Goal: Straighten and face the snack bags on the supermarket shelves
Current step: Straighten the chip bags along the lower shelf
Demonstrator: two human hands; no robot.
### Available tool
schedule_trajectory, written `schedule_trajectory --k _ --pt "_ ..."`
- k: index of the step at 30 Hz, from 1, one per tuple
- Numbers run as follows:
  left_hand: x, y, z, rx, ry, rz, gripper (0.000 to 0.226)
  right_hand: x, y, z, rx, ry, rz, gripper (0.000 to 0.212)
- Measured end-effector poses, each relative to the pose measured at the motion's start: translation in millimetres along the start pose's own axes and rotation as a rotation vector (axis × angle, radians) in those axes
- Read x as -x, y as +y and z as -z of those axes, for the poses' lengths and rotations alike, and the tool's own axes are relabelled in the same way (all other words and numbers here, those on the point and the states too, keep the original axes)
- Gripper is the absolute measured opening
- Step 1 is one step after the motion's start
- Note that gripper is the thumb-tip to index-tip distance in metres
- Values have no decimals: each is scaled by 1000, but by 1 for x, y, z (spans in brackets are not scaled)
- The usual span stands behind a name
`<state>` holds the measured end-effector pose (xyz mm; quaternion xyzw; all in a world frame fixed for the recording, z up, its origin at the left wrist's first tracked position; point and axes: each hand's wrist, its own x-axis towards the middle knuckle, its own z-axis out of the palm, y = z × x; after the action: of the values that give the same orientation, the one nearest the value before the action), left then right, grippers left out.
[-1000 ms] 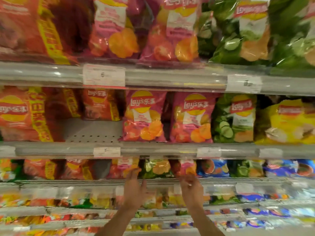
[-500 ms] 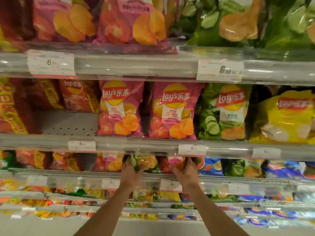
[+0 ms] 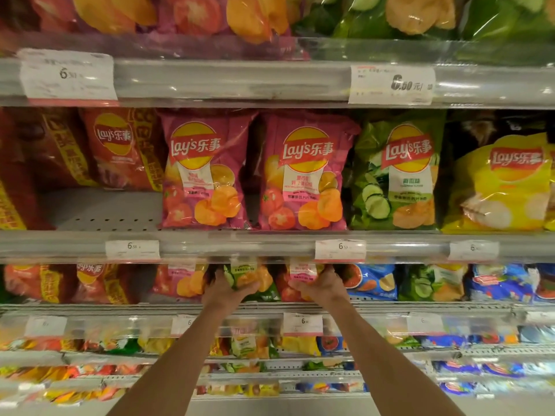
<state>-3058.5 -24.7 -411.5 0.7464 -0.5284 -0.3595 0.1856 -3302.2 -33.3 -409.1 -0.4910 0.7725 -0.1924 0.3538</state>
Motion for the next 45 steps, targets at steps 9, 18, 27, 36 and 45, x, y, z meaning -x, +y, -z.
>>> schedule_trajectory --k 9,18,27,36,45 --pt "-12 5 8 204 -20 -31 85 12 -3 -4 -124 79 71 87" --pt "-27 -1 17 337 -59 57 65 31 -11 12 -114 227 110 46" --pt "-11 31 -17 305 1 2 85 71 64 45 -317 262 52 56" --pt "21 80 -74 363 35 -104 91 96 134 95 -426 256 74 49" --pt "33 114 -124 238 -36 -115 80 94 148 108 -428 123 158 55"
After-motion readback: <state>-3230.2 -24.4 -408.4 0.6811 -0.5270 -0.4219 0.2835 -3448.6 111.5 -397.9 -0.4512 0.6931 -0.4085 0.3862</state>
